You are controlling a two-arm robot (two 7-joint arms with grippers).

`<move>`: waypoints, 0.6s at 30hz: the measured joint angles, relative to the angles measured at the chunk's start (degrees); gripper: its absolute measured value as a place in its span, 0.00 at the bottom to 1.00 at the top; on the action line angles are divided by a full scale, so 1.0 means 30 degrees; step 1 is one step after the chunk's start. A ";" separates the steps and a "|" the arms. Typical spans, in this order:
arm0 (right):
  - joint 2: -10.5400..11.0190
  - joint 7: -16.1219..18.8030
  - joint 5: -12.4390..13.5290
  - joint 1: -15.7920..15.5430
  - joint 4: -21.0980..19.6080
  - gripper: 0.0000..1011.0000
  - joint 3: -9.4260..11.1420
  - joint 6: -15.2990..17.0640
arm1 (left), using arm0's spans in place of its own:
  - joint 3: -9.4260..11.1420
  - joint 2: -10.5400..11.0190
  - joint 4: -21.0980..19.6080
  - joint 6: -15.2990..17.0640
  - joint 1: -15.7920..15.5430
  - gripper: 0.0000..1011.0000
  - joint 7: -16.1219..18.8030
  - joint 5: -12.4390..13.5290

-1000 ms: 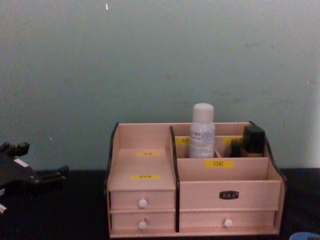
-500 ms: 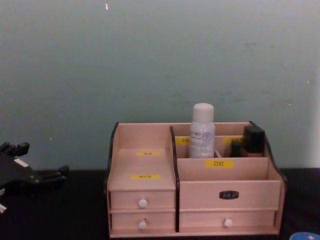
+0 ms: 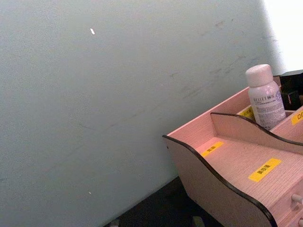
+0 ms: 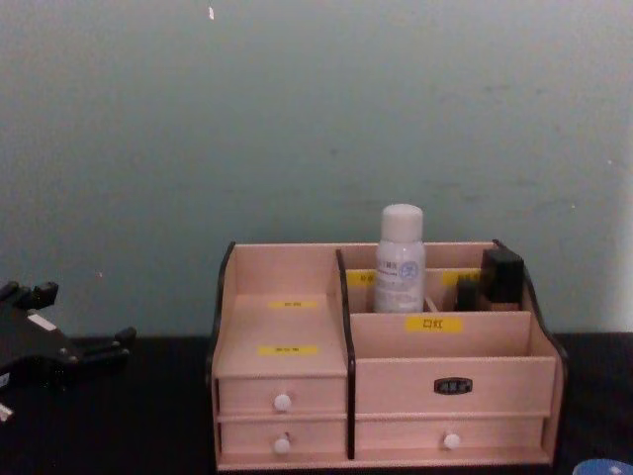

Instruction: Pick up the facial cleanser and watermelon frost from the table and place them into the tiered storage box.

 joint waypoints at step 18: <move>-0.0156 0.0352 -0.0031 0.0678 0.0529 0.99 -0.0479 0.0190 | 0.0000 0.0001 0.0000 0.0000 -0.0001 0.99 0.0000 -0.0001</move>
